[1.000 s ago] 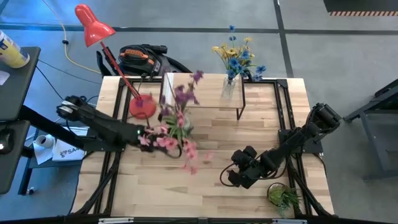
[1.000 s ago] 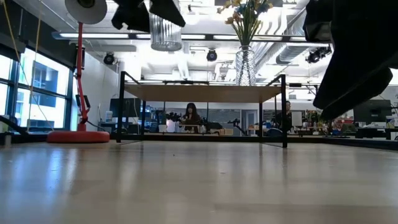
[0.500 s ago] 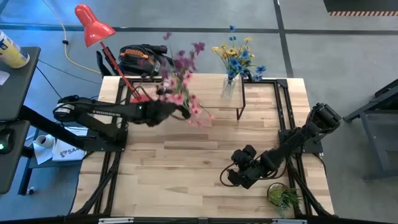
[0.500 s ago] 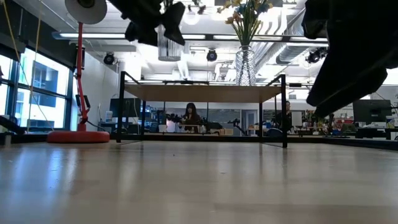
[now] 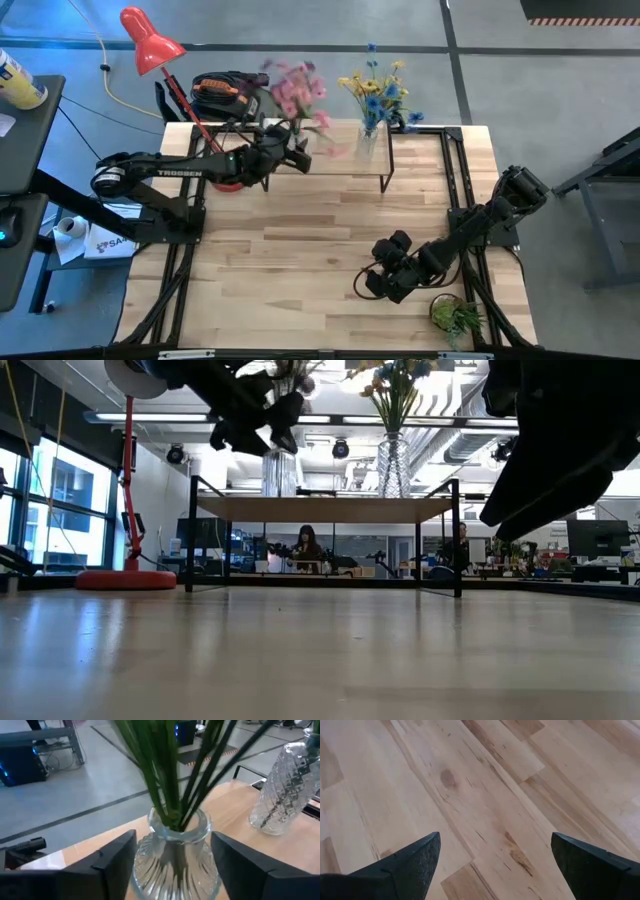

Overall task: Pick and place flowers into a vace then onto a shelf
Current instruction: Put the vase on the shelf

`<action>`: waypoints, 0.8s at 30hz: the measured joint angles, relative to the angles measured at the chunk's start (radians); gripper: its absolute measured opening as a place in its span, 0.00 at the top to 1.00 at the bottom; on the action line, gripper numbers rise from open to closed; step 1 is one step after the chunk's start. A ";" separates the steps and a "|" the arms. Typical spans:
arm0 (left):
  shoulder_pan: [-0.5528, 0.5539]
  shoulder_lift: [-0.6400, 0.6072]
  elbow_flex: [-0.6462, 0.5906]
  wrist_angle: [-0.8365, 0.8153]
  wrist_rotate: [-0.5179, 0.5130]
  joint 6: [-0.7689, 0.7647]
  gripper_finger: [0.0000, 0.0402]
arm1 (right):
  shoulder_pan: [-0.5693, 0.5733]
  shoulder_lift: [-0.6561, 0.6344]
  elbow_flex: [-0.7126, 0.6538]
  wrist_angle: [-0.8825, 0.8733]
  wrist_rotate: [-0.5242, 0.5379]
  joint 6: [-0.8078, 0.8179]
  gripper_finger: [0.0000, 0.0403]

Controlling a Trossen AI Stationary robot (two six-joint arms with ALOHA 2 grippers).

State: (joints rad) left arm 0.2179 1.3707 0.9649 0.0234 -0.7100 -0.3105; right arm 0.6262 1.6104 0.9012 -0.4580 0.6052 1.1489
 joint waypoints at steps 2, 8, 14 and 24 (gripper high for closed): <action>0.005 0.007 0.000 0.015 -0.001 0.002 0.34 | 0.000 0.000 0.000 0.000 0.007 -0.004 0.08; 0.005 0.022 0.002 0.049 -0.012 0.025 0.49 | 0.001 0.000 0.000 -0.002 0.014 -0.004 0.08; 0.005 0.022 0.002 0.047 -0.017 0.025 0.52 | 0.005 0.000 0.000 -0.004 0.003 -0.004 0.08; 0.004 0.023 0.001 0.030 -0.005 0.025 0.39 | 0.005 0.000 0.000 -0.022 -0.004 -0.005 0.08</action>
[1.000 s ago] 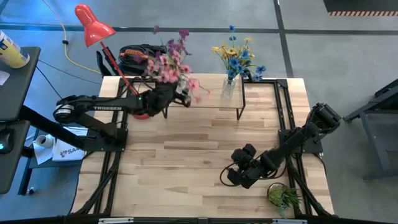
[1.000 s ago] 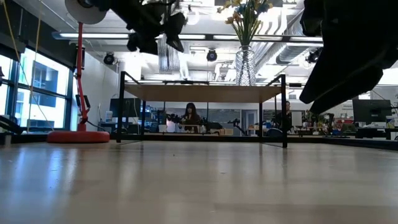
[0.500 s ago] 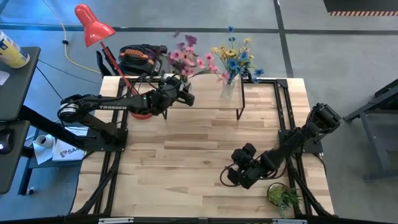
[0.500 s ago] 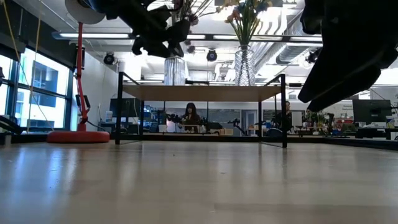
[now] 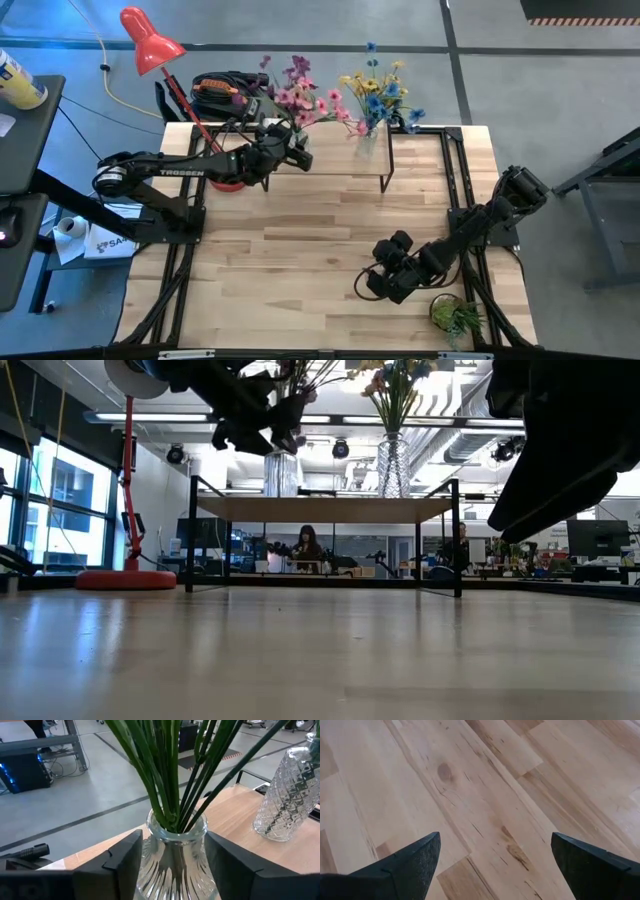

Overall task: Pick and place flowers into a vace then onto a shelf
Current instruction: Put the vase on the shelf

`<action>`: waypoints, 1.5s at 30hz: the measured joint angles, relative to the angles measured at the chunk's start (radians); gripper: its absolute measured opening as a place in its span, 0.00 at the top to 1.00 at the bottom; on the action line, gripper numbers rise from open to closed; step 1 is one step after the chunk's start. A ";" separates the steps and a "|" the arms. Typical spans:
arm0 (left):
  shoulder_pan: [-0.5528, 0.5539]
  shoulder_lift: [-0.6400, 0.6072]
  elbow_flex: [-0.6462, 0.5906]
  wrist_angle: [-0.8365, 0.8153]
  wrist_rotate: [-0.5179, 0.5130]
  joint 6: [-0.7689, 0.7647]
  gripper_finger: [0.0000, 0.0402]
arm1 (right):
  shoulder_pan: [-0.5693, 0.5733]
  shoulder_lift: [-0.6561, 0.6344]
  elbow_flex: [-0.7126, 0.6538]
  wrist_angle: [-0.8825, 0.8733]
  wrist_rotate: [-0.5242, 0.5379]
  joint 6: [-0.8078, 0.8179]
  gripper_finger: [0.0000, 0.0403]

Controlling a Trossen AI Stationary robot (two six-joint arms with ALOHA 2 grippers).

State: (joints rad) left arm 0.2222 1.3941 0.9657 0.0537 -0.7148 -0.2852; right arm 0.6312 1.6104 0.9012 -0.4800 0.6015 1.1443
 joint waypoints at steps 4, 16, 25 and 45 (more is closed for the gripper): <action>0.000 -0.001 0.000 -0.025 0.000 0.000 0.33 | 0.000 0.000 0.000 -0.002 -0.004 0.000 0.08; -0.072 -0.027 -0.002 -0.124 -0.051 0.061 0.25 | -0.003 0.000 0.000 -0.024 -0.006 0.000 0.08; -0.057 -0.025 -0.003 -0.113 -0.100 0.080 0.23 | -0.003 0.000 0.000 -0.032 -0.006 0.000 0.08; 0.046 -0.024 -0.004 -0.047 -0.006 0.071 0.23 | -0.003 0.000 0.000 -0.032 -0.012 0.007 0.08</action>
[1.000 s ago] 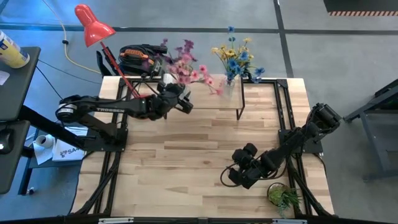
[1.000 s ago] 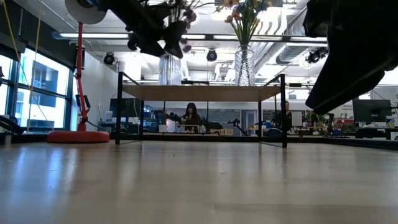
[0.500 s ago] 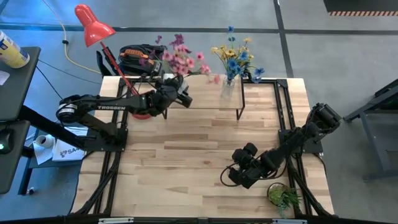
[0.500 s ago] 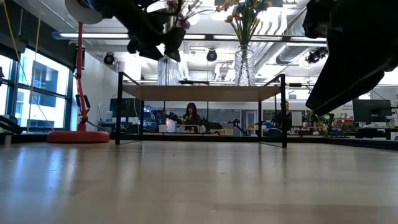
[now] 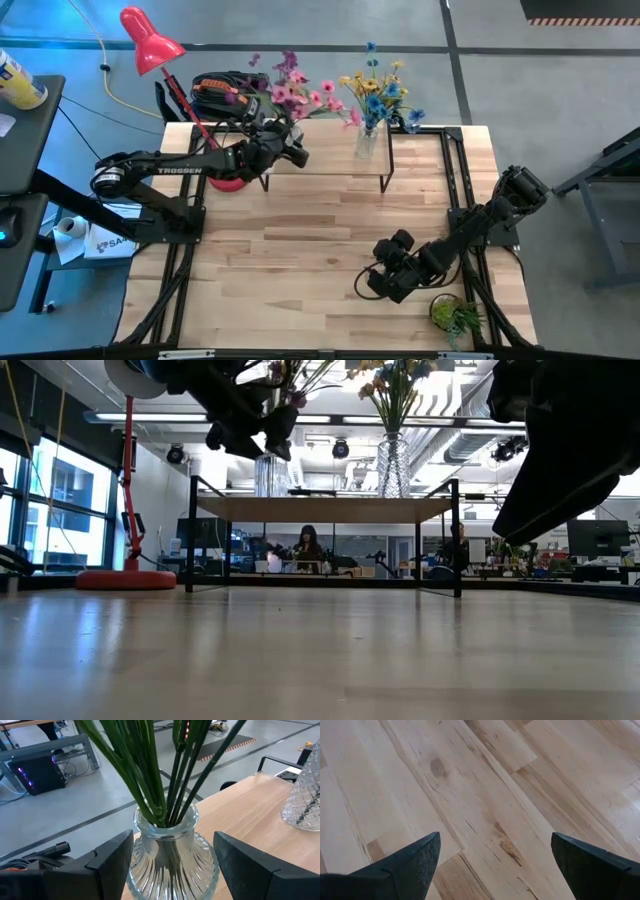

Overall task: Pick and place flowers into a vace then onto a shelf
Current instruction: Put the vase on the shelf

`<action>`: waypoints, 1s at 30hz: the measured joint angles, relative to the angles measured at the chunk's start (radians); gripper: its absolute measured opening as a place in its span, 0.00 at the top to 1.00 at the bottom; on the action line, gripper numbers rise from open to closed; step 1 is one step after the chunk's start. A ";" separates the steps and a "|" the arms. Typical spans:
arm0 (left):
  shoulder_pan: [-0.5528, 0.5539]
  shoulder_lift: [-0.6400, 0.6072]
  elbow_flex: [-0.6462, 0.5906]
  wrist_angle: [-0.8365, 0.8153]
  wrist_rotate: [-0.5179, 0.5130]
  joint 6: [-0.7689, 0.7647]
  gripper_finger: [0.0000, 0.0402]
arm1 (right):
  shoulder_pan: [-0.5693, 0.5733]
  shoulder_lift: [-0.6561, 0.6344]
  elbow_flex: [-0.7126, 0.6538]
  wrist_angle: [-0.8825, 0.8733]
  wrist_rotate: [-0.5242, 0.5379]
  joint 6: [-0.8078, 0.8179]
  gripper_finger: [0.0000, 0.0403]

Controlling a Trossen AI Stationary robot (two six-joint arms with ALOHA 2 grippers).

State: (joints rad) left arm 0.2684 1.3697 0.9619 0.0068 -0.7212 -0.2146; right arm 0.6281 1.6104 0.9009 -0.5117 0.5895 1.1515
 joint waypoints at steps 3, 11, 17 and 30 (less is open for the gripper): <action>0.000 0.000 0.000 -0.004 0.001 0.006 0.23 | 0.000 0.000 0.000 0.000 -0.001 0.000 0.08; 0.000 -0.001 0.000 -0.007 0.002 0.028 0.23 | 0.000 0.000 0.000 0.000 -0.003 0.000 0.08; 0.000 -0.001 0.000 -0.007 -0.002 0.049 0.23 | 0.000 0.000 0.000 -0.002 -0.003 0.000 0.08; -0.040 -0.057 0.001 -0.023 -0.029 0.071 0.23 | 0.000 0.000 0.000 -0.025 -0.020 0.000 0.08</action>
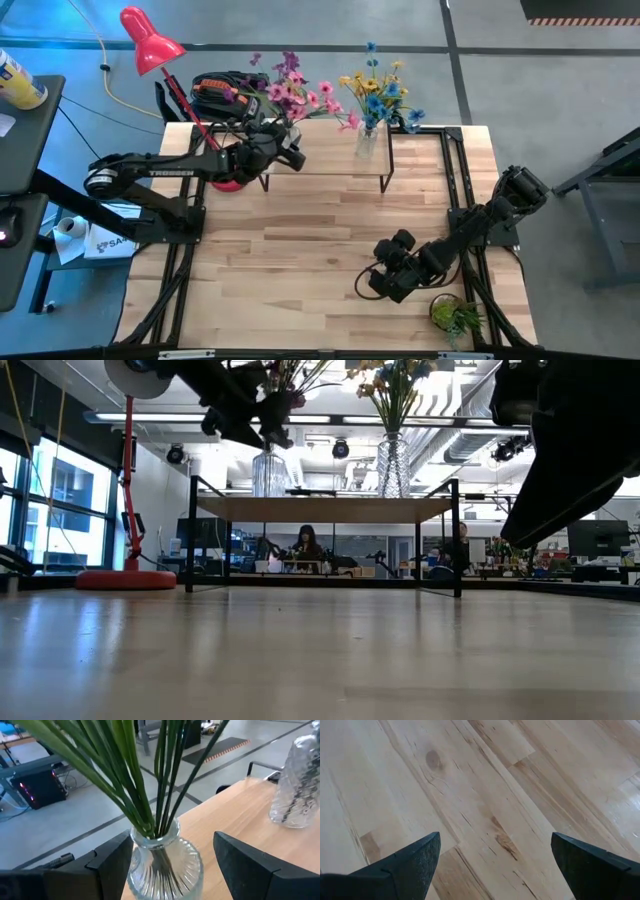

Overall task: Pick and place flowers into a vace then onto a shelf
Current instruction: Put the vase on the shelf

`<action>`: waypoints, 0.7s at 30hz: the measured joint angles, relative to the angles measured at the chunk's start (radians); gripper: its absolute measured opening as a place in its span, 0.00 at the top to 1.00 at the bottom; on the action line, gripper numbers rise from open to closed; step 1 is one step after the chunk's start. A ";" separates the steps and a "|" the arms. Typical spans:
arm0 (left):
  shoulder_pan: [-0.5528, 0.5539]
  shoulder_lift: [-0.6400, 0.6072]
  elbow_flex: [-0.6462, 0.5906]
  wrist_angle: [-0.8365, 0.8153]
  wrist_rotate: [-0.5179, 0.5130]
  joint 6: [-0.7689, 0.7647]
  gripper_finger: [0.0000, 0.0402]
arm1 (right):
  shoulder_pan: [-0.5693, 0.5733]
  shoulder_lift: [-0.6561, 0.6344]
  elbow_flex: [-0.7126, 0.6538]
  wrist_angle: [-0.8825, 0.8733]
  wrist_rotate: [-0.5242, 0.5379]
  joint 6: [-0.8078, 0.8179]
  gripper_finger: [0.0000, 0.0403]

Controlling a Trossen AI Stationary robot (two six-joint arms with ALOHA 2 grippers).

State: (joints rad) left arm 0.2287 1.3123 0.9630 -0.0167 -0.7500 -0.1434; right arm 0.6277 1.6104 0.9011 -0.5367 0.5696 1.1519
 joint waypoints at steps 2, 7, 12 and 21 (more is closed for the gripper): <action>-0.001 -0.002 0.001 -0.015 -0.003 0.005 0.23 | 0.000 0.000 0.000 -0.001 0.001 0.000 0.08; 0.000 -0.002 0.002 -0.102 0.001 -0.036 0.23 | 0.000 0.000 0.000 -0.004 0.001 -0.005 0.08; -0.028 -0.003 0.001 -0.159 -0.021 -0.101 0.23 | 0.000 0.000 0.000 -0.005 0.000 -0.005 0.08; -0.070 -0.003 0.001 -0.166 -0.054 -0.101 0.23 | 0.000 0.000 0.000 -0.006 -0.004 -0.007 0.08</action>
State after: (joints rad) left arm 0.1589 1.3094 0.9638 -0.1827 -0.8041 -0.2445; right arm 0.6277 1.6104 0.9011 -0.5423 0.5659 1.1445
